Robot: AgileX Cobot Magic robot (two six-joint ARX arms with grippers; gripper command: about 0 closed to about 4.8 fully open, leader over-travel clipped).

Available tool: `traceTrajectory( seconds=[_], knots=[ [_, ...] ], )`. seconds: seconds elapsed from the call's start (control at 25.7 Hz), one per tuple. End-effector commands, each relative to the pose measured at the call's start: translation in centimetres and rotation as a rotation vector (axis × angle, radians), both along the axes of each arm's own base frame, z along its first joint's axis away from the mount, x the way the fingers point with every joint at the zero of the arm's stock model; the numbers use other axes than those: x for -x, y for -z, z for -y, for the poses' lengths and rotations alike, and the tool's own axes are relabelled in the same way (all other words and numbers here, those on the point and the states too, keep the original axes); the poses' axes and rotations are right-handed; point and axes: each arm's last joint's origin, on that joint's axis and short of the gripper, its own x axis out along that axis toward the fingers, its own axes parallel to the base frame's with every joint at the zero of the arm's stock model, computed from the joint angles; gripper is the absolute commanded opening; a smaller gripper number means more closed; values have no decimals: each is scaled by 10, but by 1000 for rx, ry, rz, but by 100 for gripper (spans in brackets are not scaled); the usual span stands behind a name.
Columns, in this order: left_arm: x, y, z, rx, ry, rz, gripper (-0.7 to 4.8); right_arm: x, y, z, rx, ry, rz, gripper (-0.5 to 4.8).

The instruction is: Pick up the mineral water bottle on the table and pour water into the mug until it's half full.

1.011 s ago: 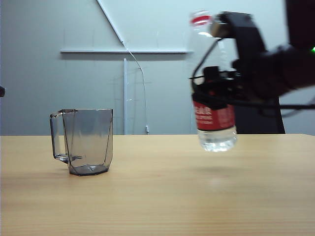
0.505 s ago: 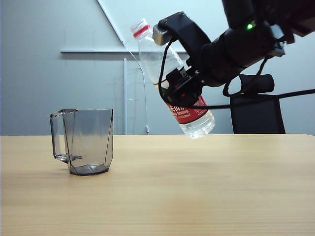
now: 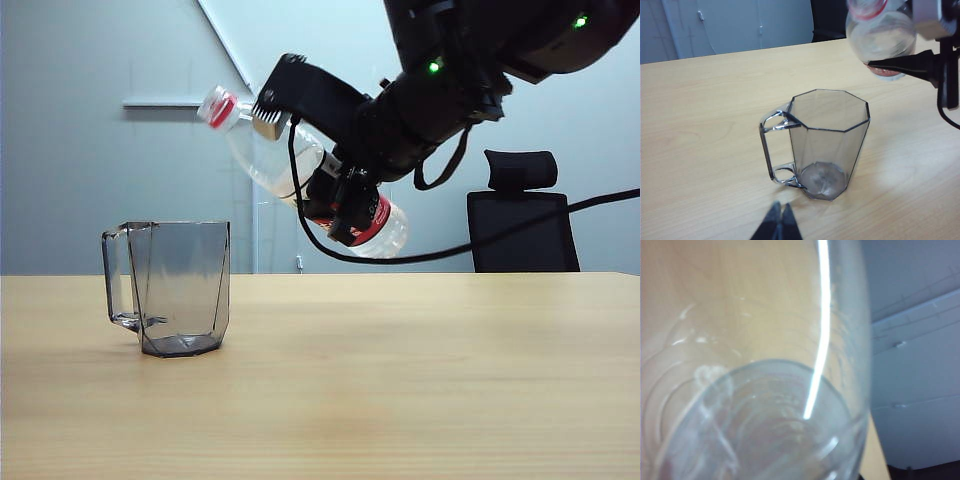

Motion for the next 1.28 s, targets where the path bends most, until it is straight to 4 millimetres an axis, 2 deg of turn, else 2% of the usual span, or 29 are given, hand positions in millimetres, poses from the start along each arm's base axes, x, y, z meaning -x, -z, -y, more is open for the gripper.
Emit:
traceTrajectory(
  seconds=[0.04, 0.54, 1.28],
  knots=[
    [0, -1, 0, 6, 3, 5, -2, -2, -10, -2, 0, -3, 82, 252],
    [-1, -1, -3, 6, -32, 5, -2, -5, 5, -5, 212, -16, 154, 252],
    [-1, -1, -3, 6, -32, 5, -2, -8, -5, -5, 324, 18, 311, 252]
  ],
)
